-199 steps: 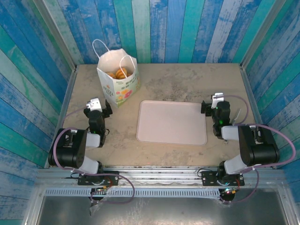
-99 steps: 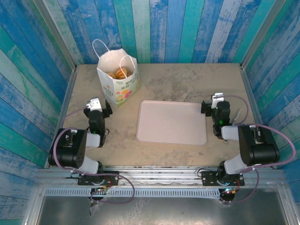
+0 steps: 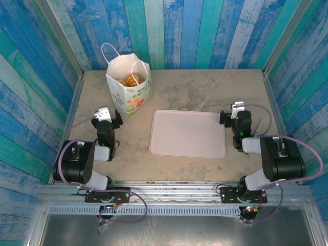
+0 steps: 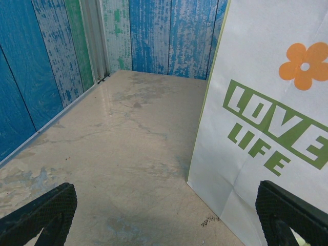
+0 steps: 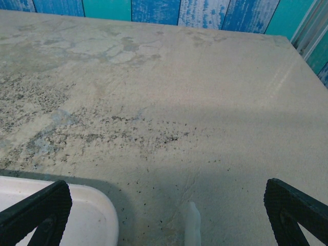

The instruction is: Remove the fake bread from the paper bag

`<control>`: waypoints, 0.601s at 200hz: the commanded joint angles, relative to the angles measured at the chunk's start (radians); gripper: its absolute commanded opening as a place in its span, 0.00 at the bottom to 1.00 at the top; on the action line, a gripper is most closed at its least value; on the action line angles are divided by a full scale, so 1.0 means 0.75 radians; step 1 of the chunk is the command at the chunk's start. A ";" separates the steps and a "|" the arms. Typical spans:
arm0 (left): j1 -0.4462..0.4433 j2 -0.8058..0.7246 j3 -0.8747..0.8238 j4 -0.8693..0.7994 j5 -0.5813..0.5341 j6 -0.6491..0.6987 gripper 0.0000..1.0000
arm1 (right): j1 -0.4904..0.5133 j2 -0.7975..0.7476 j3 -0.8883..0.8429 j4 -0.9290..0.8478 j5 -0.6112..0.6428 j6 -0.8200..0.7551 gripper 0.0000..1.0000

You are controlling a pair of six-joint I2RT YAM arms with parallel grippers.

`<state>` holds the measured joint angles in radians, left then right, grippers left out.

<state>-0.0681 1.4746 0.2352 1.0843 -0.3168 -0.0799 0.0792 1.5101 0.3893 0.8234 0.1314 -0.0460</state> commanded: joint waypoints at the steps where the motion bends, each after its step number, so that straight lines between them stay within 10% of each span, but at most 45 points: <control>1: 0.007 0.034 0.022 0.031 -0.022 0.017 0.94 | 0.007 0.007 0.021 0.023 0.014 -0.010 1.00; 74: 0.007 0.020 0.000 0.061 0.014 0.028 0.94 | 0.007 -0.006 0.019 0.027 0.011 -0.011 1.00; 120: 0.007 -0.186 0.022 -0.180 0.018 0.006 0.94 | 0.007 -0.176 0.234 -0.527 -0.011 0.065 1.00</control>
<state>-0.0681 1.4582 0.2237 1.0786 -0.3103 -0.0746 0.0792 1.4555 0.4778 0.6376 0.1295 -0.0414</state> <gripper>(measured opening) 0.938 0.998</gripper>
